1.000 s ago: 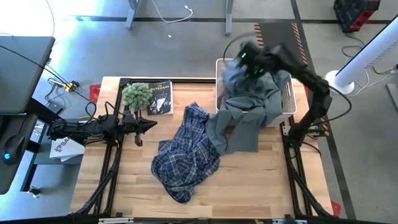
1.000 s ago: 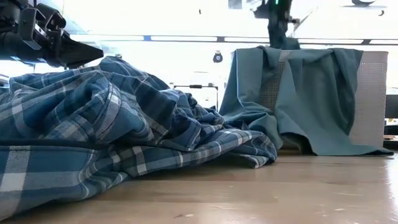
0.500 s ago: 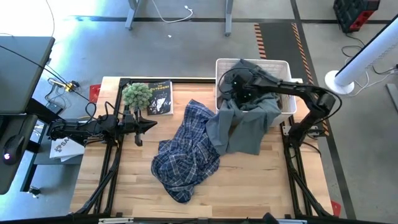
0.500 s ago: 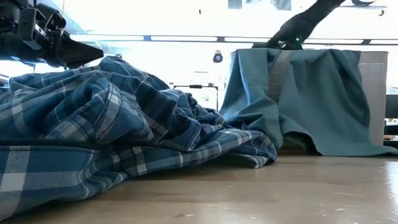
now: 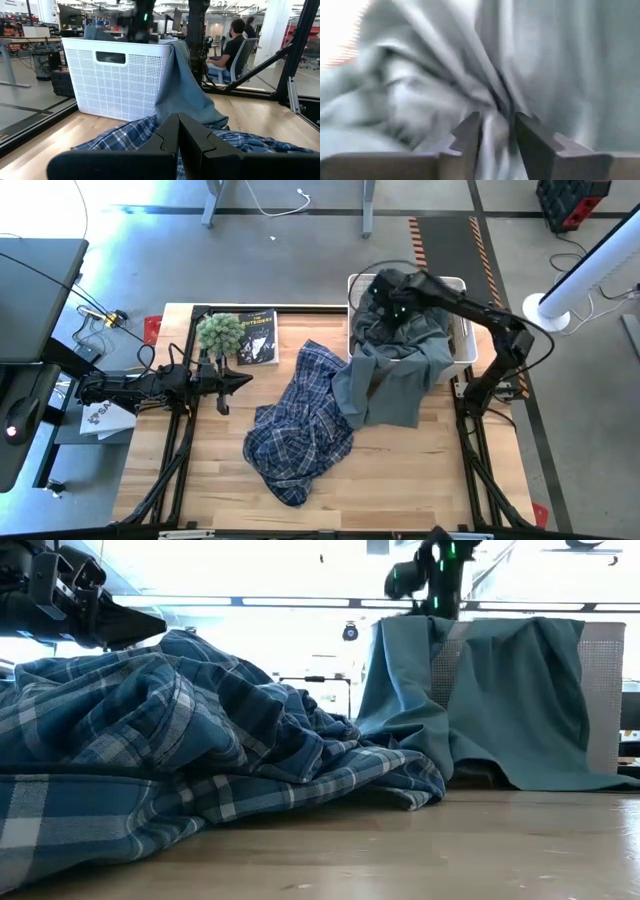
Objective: Sort clothes
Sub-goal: Put the blue pants into the white laundry organizer
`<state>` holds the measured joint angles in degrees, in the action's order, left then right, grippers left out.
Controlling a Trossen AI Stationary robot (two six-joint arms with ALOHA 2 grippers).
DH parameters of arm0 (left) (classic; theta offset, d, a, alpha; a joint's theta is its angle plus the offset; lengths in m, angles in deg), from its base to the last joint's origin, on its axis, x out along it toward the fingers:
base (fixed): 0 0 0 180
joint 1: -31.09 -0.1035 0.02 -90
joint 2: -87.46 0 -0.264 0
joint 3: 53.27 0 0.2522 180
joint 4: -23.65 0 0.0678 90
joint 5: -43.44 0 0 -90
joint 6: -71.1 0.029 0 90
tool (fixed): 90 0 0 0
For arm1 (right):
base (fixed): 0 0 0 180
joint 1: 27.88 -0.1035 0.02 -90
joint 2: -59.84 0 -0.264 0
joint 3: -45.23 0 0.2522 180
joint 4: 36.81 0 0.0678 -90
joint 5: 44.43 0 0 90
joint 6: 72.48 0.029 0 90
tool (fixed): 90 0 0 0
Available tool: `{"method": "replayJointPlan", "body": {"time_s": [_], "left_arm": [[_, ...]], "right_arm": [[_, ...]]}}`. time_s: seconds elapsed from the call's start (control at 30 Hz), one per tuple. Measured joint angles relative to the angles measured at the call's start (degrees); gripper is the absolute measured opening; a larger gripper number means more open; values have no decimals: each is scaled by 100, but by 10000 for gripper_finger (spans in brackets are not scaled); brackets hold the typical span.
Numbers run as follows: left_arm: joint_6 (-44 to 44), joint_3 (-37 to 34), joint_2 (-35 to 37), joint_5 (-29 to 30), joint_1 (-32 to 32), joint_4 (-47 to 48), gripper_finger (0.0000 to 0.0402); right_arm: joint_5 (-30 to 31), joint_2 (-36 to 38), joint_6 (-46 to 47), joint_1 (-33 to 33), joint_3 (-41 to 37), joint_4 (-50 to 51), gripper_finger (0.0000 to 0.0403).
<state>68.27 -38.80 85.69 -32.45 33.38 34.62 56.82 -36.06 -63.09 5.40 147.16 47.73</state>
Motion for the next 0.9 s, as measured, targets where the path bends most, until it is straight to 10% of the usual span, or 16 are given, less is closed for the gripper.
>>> {"method": "replayJointPlan", "body": {"time_s": [0.3, 0.9], "left_arm": [[0, 1, -1, 0, 0, 0, 1], [0, 2, 0, 0, 2, 5, 1]], "right_arm": [[729, 44, 1060, -1167, 2382, 1953, 137], [1159, 158, 3797, -5676, 2506, 1911, 138]]}}
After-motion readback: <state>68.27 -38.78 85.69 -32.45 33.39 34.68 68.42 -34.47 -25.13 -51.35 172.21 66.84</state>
